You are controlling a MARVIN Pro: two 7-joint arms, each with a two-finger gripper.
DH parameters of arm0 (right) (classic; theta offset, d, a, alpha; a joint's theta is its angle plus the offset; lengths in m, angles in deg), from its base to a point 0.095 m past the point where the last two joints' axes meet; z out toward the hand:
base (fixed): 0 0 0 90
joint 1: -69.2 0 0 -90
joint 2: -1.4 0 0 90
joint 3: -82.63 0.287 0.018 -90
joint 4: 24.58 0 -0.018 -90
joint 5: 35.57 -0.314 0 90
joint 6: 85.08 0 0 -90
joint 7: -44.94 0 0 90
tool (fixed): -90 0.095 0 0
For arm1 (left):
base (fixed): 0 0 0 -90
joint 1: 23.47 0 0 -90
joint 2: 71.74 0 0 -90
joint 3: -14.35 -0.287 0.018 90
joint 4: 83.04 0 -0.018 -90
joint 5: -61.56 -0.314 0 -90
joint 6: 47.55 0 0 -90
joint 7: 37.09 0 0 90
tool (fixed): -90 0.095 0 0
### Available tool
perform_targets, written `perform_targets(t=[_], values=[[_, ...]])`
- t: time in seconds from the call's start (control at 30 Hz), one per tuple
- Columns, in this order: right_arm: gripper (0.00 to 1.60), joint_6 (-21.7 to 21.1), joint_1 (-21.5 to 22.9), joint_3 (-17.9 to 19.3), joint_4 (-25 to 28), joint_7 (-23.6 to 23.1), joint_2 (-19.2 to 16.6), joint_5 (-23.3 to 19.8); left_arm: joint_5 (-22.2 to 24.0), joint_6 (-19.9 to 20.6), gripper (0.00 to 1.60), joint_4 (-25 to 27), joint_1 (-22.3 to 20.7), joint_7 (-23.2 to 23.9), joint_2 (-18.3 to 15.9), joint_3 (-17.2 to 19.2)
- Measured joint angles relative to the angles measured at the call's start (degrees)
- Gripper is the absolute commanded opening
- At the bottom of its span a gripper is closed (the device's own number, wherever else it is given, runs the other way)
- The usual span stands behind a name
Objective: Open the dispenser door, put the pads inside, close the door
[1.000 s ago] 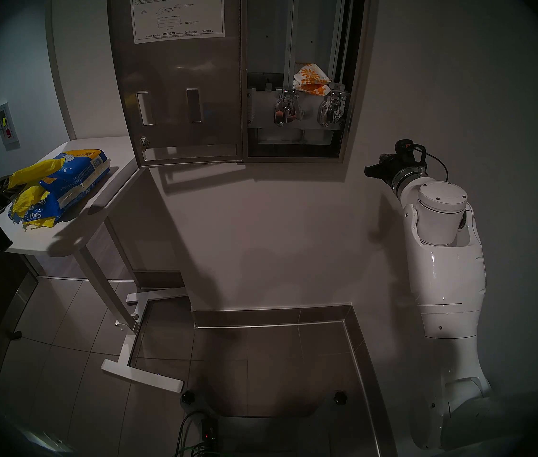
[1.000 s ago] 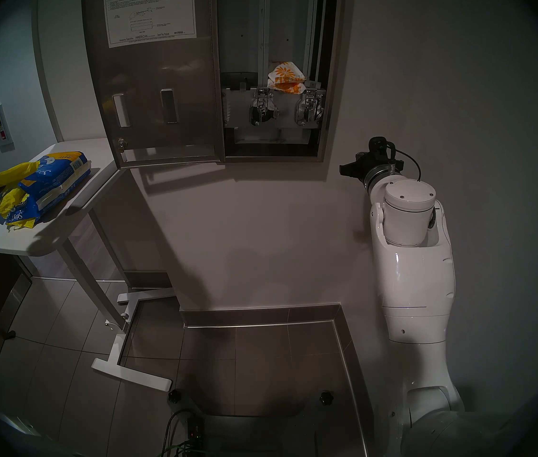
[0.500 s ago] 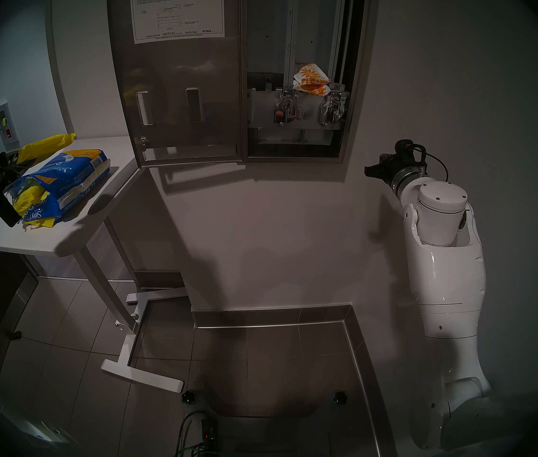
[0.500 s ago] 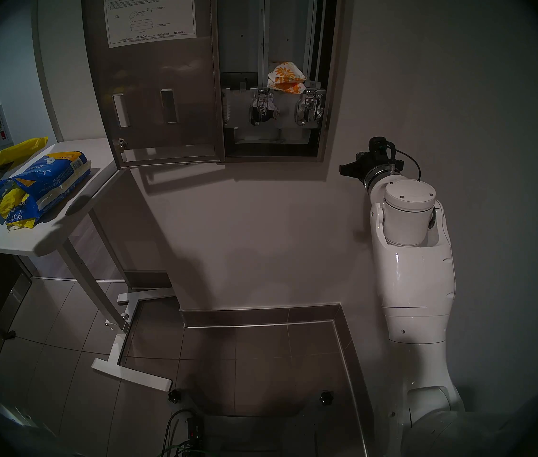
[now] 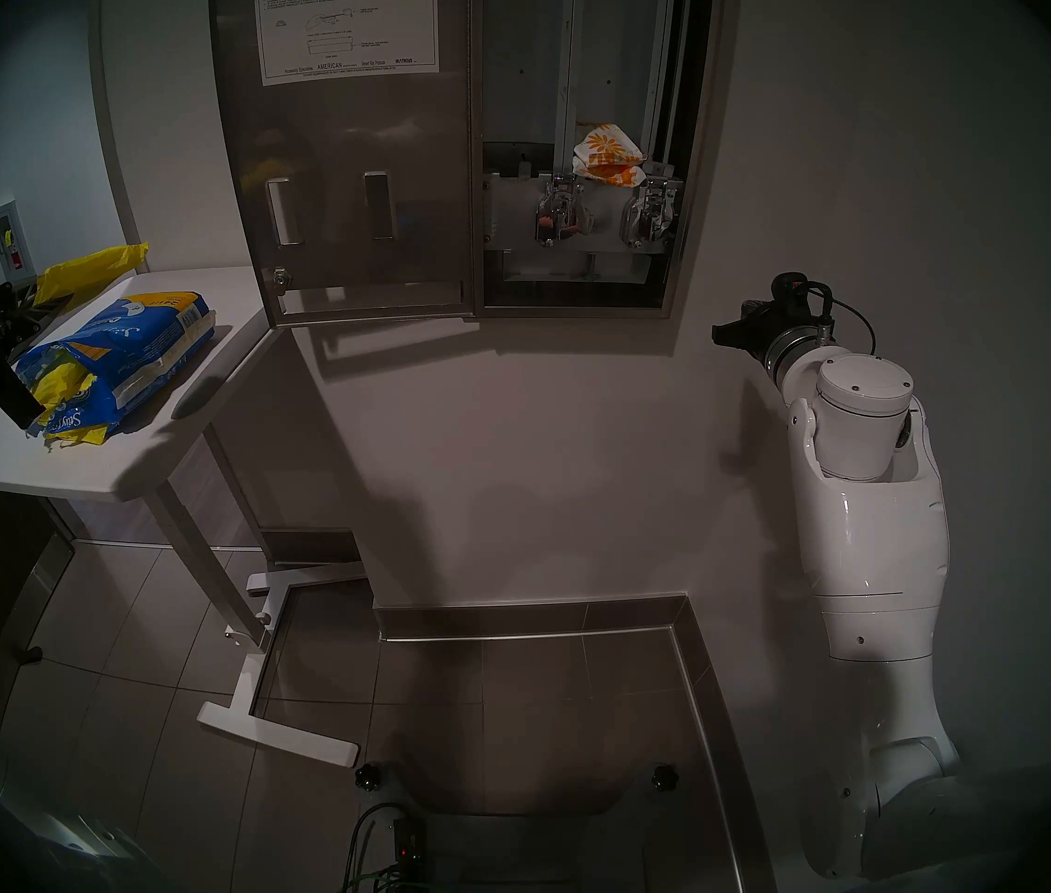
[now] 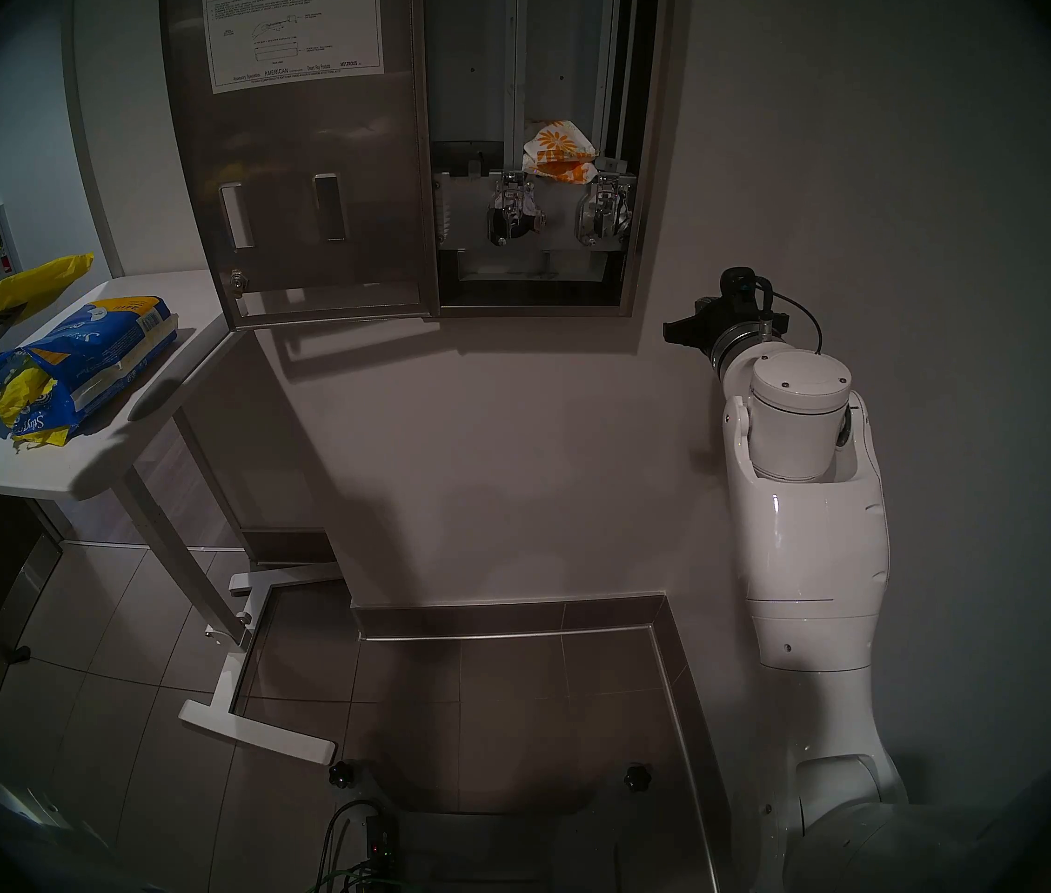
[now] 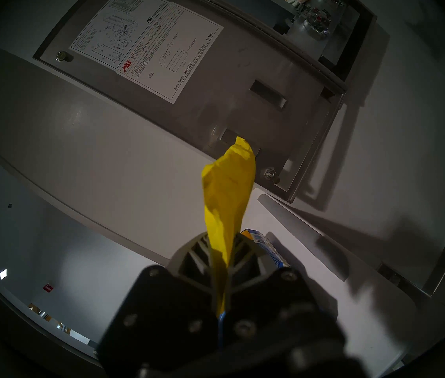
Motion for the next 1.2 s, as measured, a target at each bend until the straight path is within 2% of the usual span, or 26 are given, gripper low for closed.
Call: perform_targets(t=[0.37, 0.63, 0.97, 1.2], values=[[0.51, 0.0, 0.0, -0.01, 0.0, 0.03, -0.02, -0.03, 0.36, 0.1, 0.0, 0.16, -0.09, -0.01, -0.16, 0.13], [0.51, 0.0, 0.0, -0.04, 0.0, 0.06, -0.04, -0.06, 2.93, -2.69, 0.0, 0.54, -1.08, 0.07, -1.63, -2.14], [0.51, 0.0, 0.0, -0.06, -0.02, 0.13, -0.05, -0.08, 8.02, -4.92, 0.0, 0.8, -4.69, -0.33, -5.87, -9.25], [0.51, 0.0, 0.0, -0.07, -0.03, 0.19, -0.07, -0.09, 11.78, -5.38, 0.0, 0.84, -7.02, -0.61, -8.24, -15.83]])
